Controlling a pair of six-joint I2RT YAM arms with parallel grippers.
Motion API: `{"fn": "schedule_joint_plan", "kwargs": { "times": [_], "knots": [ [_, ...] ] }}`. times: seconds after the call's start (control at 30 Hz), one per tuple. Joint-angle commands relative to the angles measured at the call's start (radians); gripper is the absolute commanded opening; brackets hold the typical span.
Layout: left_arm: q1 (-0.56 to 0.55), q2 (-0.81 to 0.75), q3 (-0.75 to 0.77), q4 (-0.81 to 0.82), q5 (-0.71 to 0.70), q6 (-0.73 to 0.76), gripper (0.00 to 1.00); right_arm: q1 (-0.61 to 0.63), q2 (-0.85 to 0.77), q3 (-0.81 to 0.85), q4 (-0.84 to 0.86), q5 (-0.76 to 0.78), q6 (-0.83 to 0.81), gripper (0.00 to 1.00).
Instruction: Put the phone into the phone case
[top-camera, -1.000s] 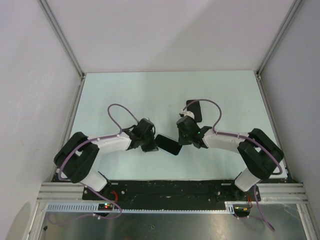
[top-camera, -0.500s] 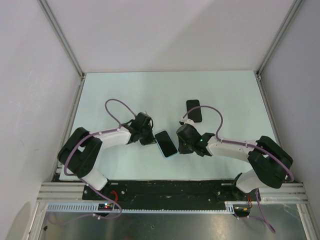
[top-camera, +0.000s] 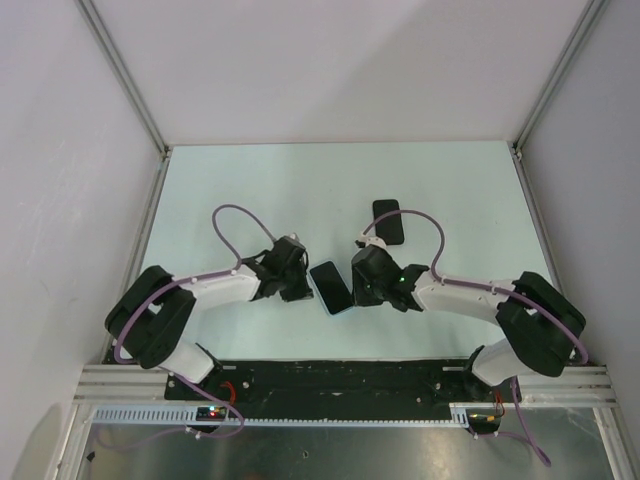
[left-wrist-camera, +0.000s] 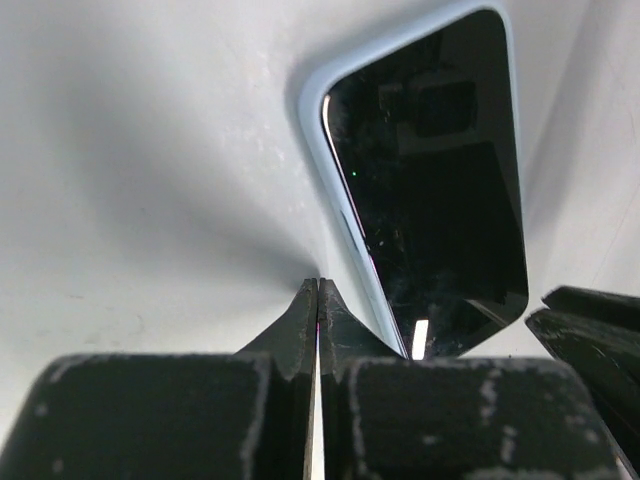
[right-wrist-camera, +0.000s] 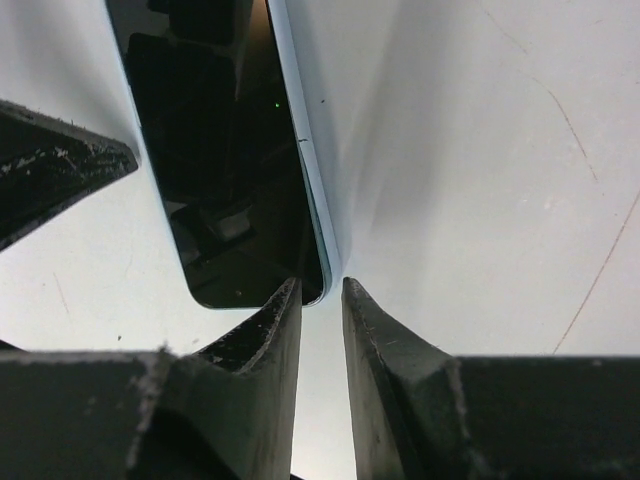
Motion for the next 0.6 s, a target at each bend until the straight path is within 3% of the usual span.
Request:
{"fn": "schedule_joint_plan", "kwargs": {
  "times": [0.0,0.57],
  "knots": [
    [-0.039,-0.025,0.006,0.005,-0.014,-0.022,0.0,0.008,0.041,0.049,-0.003,0.003,0.007,0.27],
    [-0.076,0.03,0.053,0.01,0.0,-0.028,0.0,0.041,0.117,0.077,-0.059,0.016,0.0,0.12]
  ]
}}
